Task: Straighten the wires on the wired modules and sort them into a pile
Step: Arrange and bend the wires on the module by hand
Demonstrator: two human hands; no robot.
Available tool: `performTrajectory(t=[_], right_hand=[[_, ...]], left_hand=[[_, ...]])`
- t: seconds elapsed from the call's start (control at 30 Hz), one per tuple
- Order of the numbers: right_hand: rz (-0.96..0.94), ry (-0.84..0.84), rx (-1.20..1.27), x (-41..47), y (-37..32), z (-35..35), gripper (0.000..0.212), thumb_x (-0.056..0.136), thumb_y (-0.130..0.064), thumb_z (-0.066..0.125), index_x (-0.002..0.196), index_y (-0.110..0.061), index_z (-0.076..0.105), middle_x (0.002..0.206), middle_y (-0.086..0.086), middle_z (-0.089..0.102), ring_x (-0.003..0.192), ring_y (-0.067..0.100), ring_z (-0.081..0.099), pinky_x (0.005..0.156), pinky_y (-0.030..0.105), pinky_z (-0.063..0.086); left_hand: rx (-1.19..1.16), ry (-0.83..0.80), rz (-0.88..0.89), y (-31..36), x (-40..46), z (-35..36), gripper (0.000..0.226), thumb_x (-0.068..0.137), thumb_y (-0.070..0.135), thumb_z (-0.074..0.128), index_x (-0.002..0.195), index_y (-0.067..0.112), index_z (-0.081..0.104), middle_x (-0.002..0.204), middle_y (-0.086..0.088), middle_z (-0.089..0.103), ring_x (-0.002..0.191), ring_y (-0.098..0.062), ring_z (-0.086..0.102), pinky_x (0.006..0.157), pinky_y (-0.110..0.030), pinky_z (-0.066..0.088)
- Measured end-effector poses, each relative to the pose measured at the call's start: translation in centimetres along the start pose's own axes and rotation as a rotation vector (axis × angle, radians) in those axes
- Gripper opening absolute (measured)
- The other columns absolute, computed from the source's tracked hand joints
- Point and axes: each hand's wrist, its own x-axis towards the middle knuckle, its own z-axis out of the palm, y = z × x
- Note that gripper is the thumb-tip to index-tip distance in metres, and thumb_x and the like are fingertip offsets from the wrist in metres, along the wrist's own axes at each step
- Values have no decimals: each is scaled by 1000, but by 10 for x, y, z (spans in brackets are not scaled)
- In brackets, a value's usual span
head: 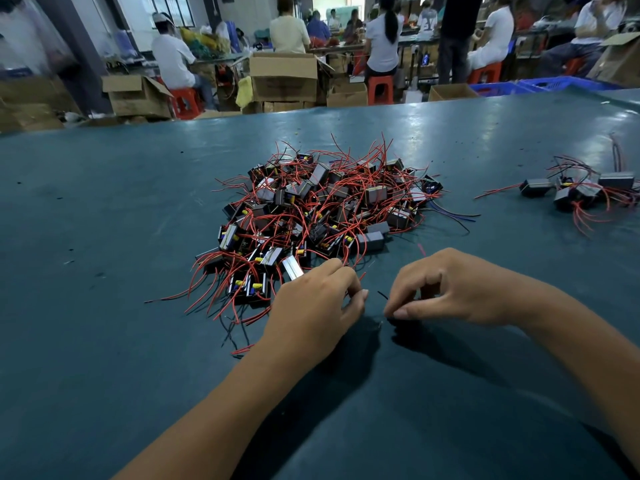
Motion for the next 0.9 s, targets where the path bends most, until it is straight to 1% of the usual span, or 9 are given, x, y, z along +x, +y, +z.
performTrajectory(t=[0.07, 0.2, 0.33, 0.4, 0.47, 0.6, 0.7, 0.8, 0.9], right_hand=[[9, -30, -6, 2, -2, 4, 7, 89, -20, 74, 95, -24, 77, 87, -15, 73, 79, 5, 68, 71, 18, 50], [12, -2, -92, 3, -6, 8, 7, 93, -23, 69, 98, -21, 74, 88, -21, 72, 79, -5, 64, 69, 6, 41], [84, 108, -182, 5, -8, 12, 4, 94, -28, 66, 93, -27, 70, 81, -14, 71, 71, -4, 61, 62, 8, 38], [130, 163, -186, 7, -9, 15, 6, 94, -26, 66, 89, -27, 68, 76, -13, 71, 67, -1, 61, 59, 12, 40], [163, 210, -160, 9, -12, 19, 9, 94, -23, 65, 86, -26, 67, 76, -14, 73, 68, 0, 64, 59, 14, 43], [288, 368, -133, 14, -14, 30, 14, 91, -21, 65, 78, -24, 65, 78, -13, 74, 72, -2, 65, 67, 19, 49], [353, 491, -44, 17, -13, 39, 15, 91, -18, 63, 77, -23, 64, 73, -13, 74, 65, -3, 66, 66, 20, 52], [377, 576, -5, 17, -14, 45, 17, 92, -20, 63, 76, -24, 63, 68, -14, 73, 60, -4, 65, 59, 16, 48], [392, 599, -16, 18, -16, 48, 16, 92, -21, 63, 77, -25, 61, 68, -13, 73, 59, -4, 64, 60, 21, 47]], left_hand=[[-5, -3, -8, 0, 0, 1, 18, 97, 37, 60, 86, 22, 61, 84, 15, 49, 72, -9, 53, 61, -27, 41], [-48, 0, -5, -4, 1, 2, 15, 98, 36, 59, 91, 22, 64, 87, 16, 50, 75, -7, 52, 63, -28, 43], [-103, -20, -22, -9, 1, 2, 13, 96, 33, 64, 105, 25, 68, 90, 20, 48, 78, 0, 45, 67, -25, 42], [-121, -7, -31, -10, 2, 1, 13, 93, 28, 67, 106, 25, 65, 89, 18, 48, 77, -3, 44, 67, -27, 45], [-161, 11, -53, -10, 3, 0, 16, 91, 21, 68, 104, 25, 59, 87, 15, 47, 75, -5, 45, 67, -29, 45], [-177, -21, -62, -11, 3, 1, 26, 88, 20, 72, 108, 25, 56, 94, 16, 49, 78, 6, 47, 67, -22, 38], [-141, -34, -79, -11, 2, 4, 28, 90, 24, 71, 114, 25, 56, 99, 16, 52, 83, -3, 51, 76, -30, 48], [-145, 3, -101, -11, 3, 4, 24, 91, 25, 69, 107, 28, 51, 95, 16, 55, 72, 0, 50, 67, -28, 46], [-141, 29, -90, -10, 2, 3, 17, 94, 26, 65, 102, 29, 50, 91, 16, 57, 69, 7, 49, 59, -22, 40]])
